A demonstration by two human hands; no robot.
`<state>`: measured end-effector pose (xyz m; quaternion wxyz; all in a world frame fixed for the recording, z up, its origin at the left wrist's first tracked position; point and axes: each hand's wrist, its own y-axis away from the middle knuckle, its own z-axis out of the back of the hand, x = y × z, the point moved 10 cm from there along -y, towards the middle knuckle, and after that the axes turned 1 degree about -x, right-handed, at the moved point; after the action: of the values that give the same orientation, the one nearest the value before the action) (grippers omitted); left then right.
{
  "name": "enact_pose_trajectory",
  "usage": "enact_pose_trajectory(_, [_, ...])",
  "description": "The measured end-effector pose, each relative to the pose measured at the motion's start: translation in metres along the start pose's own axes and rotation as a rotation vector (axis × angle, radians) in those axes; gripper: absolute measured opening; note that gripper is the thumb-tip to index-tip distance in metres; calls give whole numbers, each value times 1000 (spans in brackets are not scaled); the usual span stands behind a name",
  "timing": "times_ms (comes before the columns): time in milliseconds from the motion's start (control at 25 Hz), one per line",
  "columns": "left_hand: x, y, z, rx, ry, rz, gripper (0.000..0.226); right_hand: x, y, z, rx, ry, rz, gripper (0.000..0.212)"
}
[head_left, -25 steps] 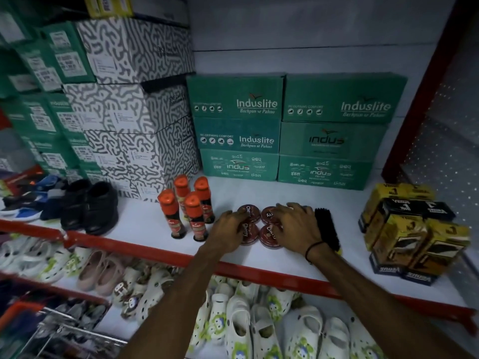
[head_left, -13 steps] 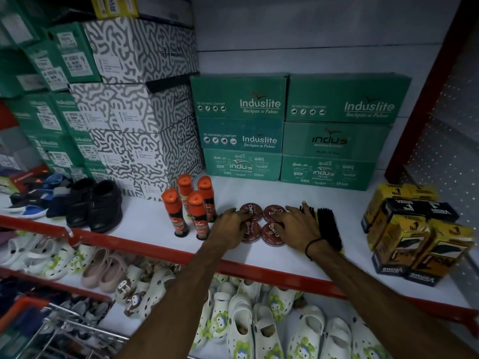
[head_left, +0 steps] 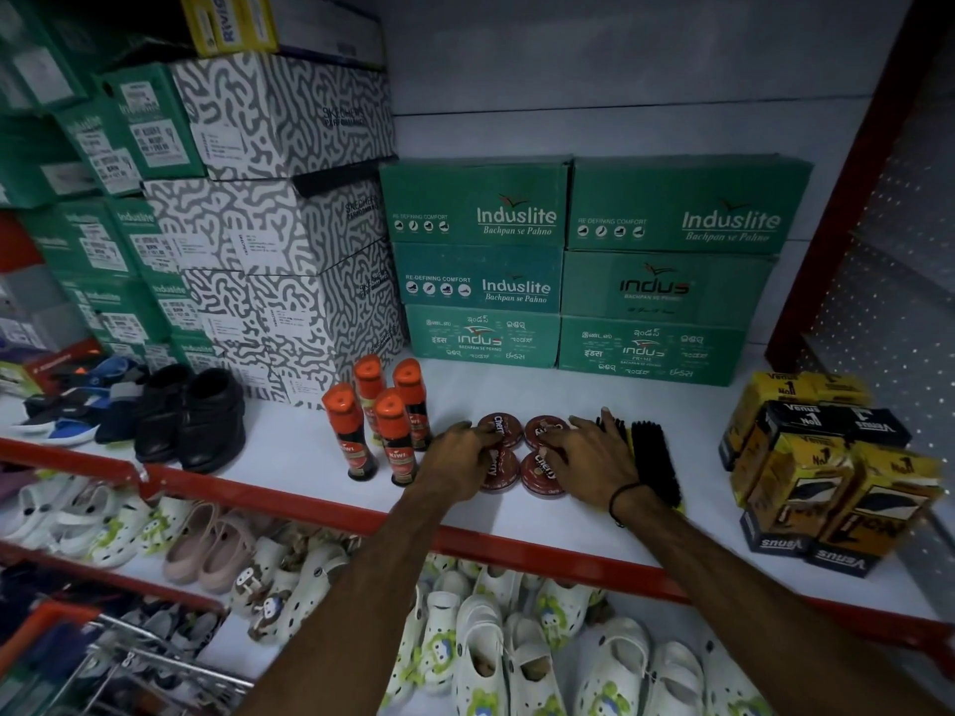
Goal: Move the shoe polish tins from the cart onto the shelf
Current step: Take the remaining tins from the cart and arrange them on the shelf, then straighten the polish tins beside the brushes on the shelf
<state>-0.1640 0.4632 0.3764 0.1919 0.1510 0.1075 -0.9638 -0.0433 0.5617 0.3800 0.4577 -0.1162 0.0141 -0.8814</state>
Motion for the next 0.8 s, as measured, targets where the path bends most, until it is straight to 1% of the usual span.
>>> enact_pose_trajectory(120, [-24, 1, 13, -159, 59, -54, 47, -15, 2, 22, -79, -221, -35, 41])
enact_pose_trajectory(200, [-53, -3, 10, -184, 64, -138, 44, -37, 8, 38, -125, -274, -82, 44])
enact_pose_trajectory(320, [-96, -8, -7, -143, 62, -259, 45, -76, 26, 42, -102, -268, -190, 45])
enact_pose_trajectory(440, [-120, -13, -27, -108, -15, -304, 48, -105, 42, 35, -62, -256, -308, 41])
enact_pose_trajectory(520, [-125, -15, -42, -58, -33, -304, 50, -112, 48, 33, -54, -269, -330, 35])
enact_pose_trajectory(600, [-126, -19, -50, -19, 9, -273, 50, -114, 53, 30, -50, -293, -326, 36])
enact_pose_trajectory(680, [-125, -20, -52, -17, 54, -255, 49, -111, 55, 29, -59, -290, -301, 40])
enact_pose_trajectory(800, [-123, -22, -54, -10, 64, -239, 50, -110, 54, 29, -74, -260, -286, 40])
